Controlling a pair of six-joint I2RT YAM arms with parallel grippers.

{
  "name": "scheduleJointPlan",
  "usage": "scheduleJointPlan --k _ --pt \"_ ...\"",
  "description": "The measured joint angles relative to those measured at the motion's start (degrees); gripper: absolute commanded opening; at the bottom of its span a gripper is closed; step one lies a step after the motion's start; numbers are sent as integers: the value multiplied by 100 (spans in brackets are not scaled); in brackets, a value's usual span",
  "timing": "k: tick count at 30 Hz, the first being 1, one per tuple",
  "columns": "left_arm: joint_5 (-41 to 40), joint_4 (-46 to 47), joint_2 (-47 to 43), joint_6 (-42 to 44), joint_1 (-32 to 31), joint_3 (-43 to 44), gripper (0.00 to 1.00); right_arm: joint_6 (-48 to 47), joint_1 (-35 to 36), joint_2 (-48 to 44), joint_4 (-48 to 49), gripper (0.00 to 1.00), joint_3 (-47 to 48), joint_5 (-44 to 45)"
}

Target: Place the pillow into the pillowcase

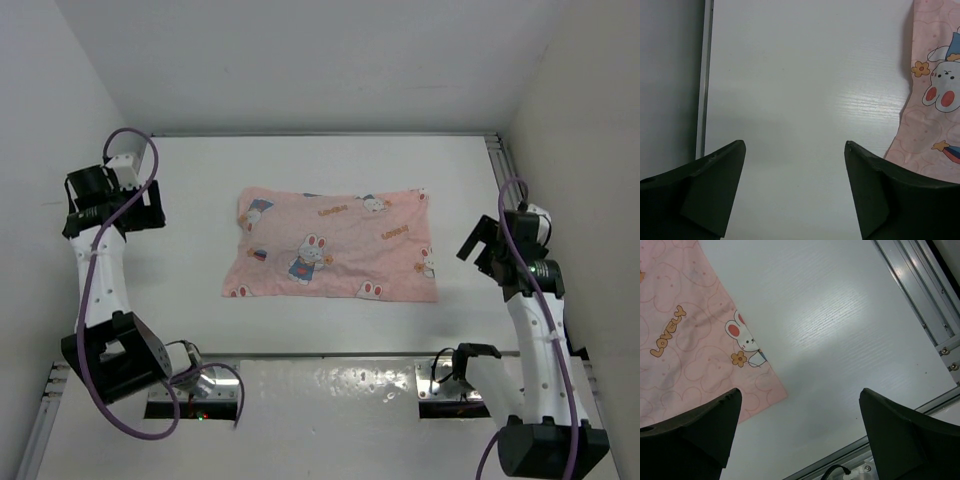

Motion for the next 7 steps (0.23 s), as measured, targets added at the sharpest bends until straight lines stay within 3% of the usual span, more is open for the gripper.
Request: scheduleJointPlan --k 1,3,7 --pt "-11 -31 -57 13 -2 -2 79 2 0 -2 -28 99 -11 -15" --pt "-50 -76 -188 96 -2 -11 100 17 0 -9 -48 99 -44 -35" --pt "-111 -140 -407 245 -2 -92 100 42 0 -55 -66 99 -109 -151"
